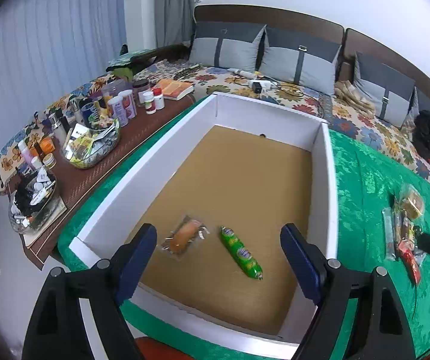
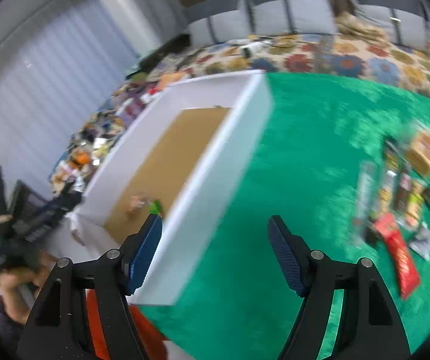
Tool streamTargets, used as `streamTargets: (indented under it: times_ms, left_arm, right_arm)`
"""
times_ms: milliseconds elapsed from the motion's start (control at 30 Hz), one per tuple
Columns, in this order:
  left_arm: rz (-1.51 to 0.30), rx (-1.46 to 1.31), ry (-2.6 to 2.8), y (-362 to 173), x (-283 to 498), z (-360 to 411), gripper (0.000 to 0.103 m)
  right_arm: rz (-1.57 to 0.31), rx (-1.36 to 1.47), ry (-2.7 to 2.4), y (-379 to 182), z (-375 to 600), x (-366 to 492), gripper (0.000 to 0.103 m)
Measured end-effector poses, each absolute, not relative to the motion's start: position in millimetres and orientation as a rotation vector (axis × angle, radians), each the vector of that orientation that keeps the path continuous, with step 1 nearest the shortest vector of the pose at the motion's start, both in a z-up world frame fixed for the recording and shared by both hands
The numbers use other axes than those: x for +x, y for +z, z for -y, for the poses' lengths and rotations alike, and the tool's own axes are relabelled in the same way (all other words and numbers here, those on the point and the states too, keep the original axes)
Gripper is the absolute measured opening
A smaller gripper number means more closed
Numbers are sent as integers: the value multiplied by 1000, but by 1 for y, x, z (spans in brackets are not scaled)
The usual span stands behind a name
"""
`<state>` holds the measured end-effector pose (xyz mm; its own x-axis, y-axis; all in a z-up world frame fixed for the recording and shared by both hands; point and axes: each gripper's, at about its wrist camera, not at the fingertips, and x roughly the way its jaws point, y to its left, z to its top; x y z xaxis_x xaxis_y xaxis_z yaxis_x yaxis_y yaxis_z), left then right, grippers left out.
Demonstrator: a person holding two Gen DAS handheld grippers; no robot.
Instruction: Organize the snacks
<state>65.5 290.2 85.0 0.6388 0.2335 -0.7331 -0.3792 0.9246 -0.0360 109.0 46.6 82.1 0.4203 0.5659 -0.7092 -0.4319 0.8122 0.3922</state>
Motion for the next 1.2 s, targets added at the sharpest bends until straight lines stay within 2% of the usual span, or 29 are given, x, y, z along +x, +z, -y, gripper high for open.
streamTargets:
  times_ms: [300,433,633,800,933,1067,1200]
  left_arm:
    - [-809,-203,47,80,51,-186,84]
    - [-916,-153,-147,42,59,-96,87]
    - [-1012,-69,-204,-34,97,-19,87]
    - [-1018,-1,-142,-71,141,-6,87]
    - [-992,37,-104,-86,169,-5,87]
    - [-971,52,-119,-91,192,-6,103]
    - [-947,15,-63,-93,207,-15,103]
  right_arm:
    - [-876,-34,160,-10,113,77,75]
    - [-879,-19,-19,-42,188,65,75]
    - [-903,7,-116,-68,236,76,75]
    - [-884,39,-125,-71,249,93,76]
    - [-894,70,-132,-78,261,102,85]
    - [-895,72,-138,-77,257,94,86]
    - [-895,72,-139,-77,255,92,87]
